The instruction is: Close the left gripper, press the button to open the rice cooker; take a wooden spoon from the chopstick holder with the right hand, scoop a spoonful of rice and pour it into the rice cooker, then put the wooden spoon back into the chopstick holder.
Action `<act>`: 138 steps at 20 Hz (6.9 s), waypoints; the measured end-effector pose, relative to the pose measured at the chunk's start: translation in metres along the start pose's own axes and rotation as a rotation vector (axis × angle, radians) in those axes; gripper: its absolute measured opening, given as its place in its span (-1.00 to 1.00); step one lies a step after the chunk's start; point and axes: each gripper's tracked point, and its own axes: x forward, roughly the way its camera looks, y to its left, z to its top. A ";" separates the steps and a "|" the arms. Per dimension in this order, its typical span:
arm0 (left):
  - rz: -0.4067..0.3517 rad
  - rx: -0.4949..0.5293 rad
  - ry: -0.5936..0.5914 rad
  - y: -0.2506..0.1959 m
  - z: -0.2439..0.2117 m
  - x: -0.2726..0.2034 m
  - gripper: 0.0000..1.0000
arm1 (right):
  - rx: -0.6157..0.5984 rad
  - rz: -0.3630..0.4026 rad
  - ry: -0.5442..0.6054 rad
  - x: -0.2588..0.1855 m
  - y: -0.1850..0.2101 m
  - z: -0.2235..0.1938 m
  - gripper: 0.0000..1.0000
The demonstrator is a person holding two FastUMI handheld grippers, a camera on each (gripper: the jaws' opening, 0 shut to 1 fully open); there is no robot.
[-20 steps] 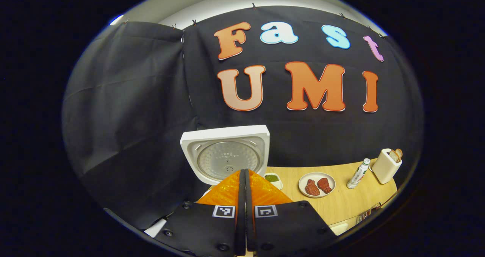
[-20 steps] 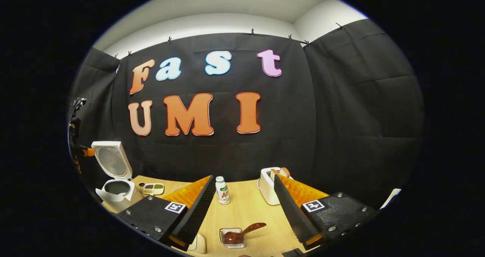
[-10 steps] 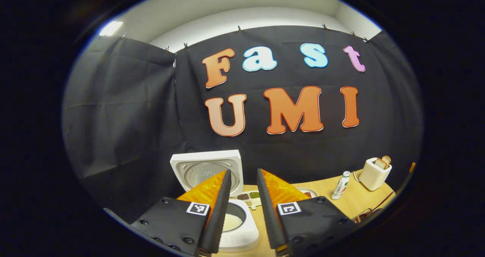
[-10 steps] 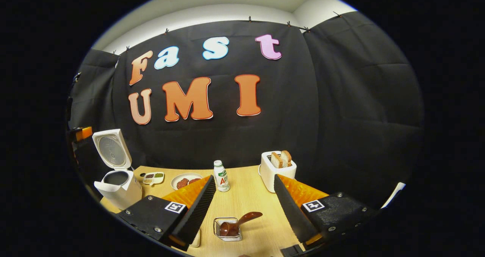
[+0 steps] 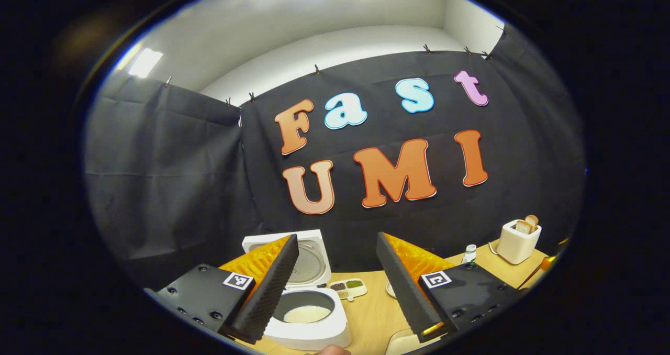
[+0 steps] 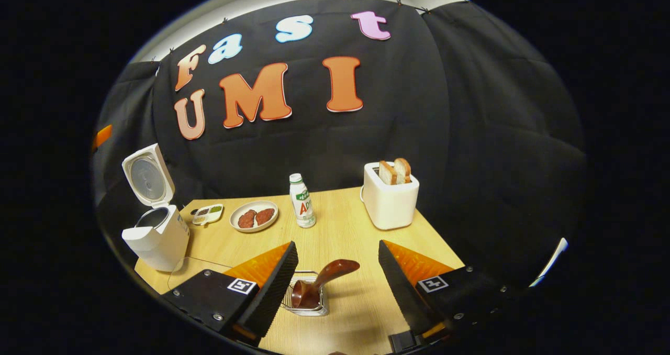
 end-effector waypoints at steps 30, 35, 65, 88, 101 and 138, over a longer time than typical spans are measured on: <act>0.026 -0.001 -0.043 -0.008 0.006 -0.052 0.96 | 0.193 0.078 0.192 0.060 0.043 -0.078 -0.70; -0.003 -0.011 -0.030 -0.005 -0.002 -0.045 1.00 | 0.191 0.050 0.200 0.062 0.045 -0.081 -0.70; -0.052 0.060 -0.164 0.005 0.022 -0.031 1.00 | 0.126 0.029 0.121 0.054 0.057 -0.028 -0.70; 0.007 -0.009 0.017 0.132 -0.065 -0.009 1.00 | -0.101 0.114 0.063 0.013 0.215 -0.020 -0.70; 0.058 0.006 0.074 0.157 -0.088 -0.006 1.00 | -0.360 0.016 0.011 0.043 0.232 -0.064 -0.75; 0.052 0.016 0.163 0.178 -0.129 0.001 0.96 | 0.105 0.068 0.229 0.014 0.278 -0.108 -0.84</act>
